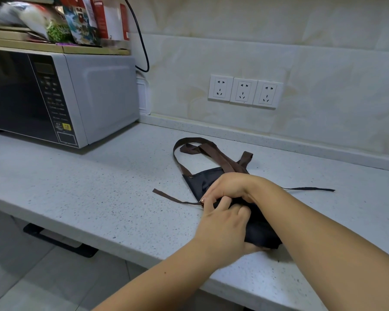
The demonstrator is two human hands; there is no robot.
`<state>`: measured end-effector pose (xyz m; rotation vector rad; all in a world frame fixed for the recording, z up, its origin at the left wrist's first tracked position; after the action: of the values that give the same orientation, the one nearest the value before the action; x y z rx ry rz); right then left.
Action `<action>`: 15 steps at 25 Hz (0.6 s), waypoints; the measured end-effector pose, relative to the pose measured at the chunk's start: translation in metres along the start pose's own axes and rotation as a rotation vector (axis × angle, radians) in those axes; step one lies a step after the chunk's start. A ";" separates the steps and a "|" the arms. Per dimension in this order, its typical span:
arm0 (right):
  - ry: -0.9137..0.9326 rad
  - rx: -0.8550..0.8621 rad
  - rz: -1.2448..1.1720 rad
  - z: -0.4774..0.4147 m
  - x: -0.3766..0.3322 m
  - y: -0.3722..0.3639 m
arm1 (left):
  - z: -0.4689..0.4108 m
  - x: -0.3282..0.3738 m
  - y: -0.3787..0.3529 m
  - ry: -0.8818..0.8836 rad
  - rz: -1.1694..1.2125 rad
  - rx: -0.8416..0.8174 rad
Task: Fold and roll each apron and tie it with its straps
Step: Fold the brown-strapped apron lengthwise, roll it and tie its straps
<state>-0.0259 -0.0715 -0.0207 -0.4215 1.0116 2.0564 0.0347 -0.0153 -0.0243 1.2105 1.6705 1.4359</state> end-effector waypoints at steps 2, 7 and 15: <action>-0.014 -0.019 0.019 0.002 0.002 0.002 | 0.001 0.001 0.003 -0.006 0.014 0.009; 0.031 0.047 -0.088 0.019 0.006 0.008 | 0.000 -0.004 0.001 0.023 0.033 -0.041; 0.314 0.107 -0.102 0.086 0.064 0.015 | -0.009 -0.015 -0.004 0.115 0.183 -0.347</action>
<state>-0.0736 0.0226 0.0039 -0.7417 1.2510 1.8708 0.0314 -0.0329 -0.0278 1.1212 1.3339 1.8492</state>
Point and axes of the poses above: each hand's wrist, its own z-axis away from the middle knuckle, its own y-axis out of the back of the hand, x = y × z, the point moved 8 cm from there along -z, towards the middle knuckle, and after that the axes turned 12 degrees about -x, right-handed, at the moved point
